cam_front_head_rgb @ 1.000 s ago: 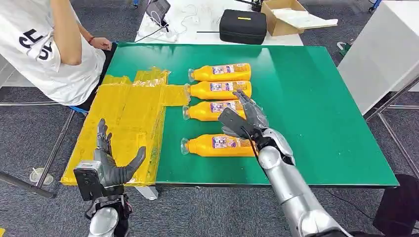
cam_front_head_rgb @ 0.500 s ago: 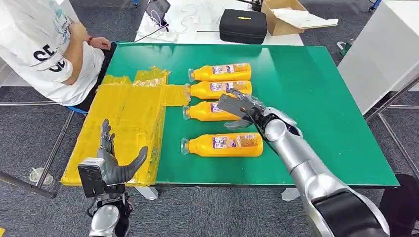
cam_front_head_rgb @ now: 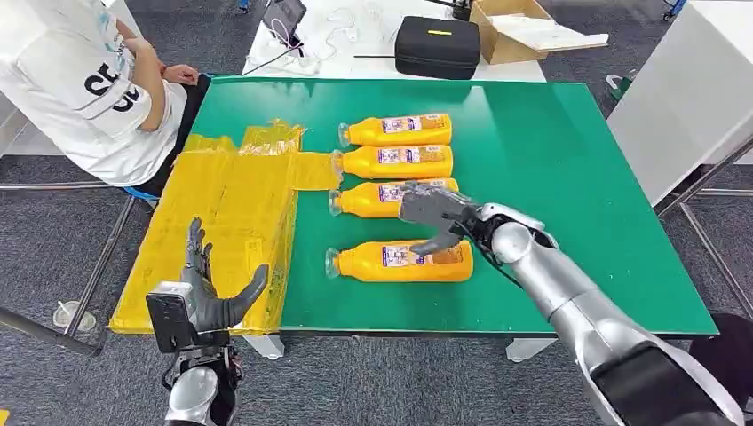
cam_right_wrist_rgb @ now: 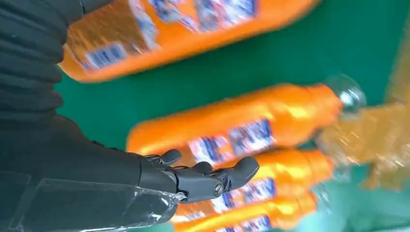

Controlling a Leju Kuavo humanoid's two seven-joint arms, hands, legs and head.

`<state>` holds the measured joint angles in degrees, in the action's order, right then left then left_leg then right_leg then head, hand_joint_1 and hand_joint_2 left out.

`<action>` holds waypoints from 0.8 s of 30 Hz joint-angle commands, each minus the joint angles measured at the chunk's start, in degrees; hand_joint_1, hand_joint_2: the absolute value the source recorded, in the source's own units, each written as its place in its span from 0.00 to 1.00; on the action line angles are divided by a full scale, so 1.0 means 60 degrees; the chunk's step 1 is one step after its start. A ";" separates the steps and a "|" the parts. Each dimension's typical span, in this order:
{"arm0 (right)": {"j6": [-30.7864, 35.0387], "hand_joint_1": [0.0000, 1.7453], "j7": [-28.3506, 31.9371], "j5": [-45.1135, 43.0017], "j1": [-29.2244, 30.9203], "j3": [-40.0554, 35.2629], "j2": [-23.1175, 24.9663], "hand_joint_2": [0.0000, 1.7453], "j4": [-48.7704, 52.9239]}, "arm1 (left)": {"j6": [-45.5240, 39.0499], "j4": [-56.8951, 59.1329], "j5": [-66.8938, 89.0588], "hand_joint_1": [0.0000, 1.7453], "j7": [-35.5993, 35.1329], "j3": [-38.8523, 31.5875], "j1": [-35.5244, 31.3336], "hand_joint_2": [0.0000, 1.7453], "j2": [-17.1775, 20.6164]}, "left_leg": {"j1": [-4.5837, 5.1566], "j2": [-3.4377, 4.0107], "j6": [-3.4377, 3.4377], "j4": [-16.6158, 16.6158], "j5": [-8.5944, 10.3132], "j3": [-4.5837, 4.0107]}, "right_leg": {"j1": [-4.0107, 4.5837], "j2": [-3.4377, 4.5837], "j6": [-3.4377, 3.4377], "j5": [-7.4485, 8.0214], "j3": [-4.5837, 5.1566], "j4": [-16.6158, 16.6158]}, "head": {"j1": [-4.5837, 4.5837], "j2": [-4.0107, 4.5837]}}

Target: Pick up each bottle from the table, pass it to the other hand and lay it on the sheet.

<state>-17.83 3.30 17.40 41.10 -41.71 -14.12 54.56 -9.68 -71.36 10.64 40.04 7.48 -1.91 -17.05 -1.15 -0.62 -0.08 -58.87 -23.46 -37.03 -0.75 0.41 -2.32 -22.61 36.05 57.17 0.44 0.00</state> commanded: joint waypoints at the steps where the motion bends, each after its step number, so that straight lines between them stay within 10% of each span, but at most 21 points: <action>1: 0.0953 0.00 -0.0265 0.0563 -0.1421 -0.1554 -0.0841 1.00 0.0977 | 0.0084 0.0632 -0.0029 0.00 -0.0010 -0.0003 -0.0301 1.00 0.0063 | 0.0002 -0.0015 0.0008 0.0020 -0.0009 0.0051 | 0.0004 -0.0028 0.0015 -0.0015 -0.0060 -0.0019 | 0.0000 0.0000; 24: 0.1796 0.00 -0.0938 0.2545 -0.1956 -0.0285 0.0057 1.00 -0.0314 | 0.0172 0.0489 -0.0011 0.00 -0.0249 0.0038 -0.0148 1.00 0.0046 | 0.0000 0.0013 0.0007 0.0014 -0.0009 0.0042 | 0.0005 -0.0002 0.0015 -0.0006 -0.0040 -0.0013 | 0.0000 0.0000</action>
<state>-5.62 -1.86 31.17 29.76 -45.42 -16.50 58.01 -8.92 -70.97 10.60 38.88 7.80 -1.76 -17.22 -1.15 -0.58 -0.09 -58.86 -23.48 -37.02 -0.74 0.43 -2.31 -22.61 36.05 57.17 0.44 0.00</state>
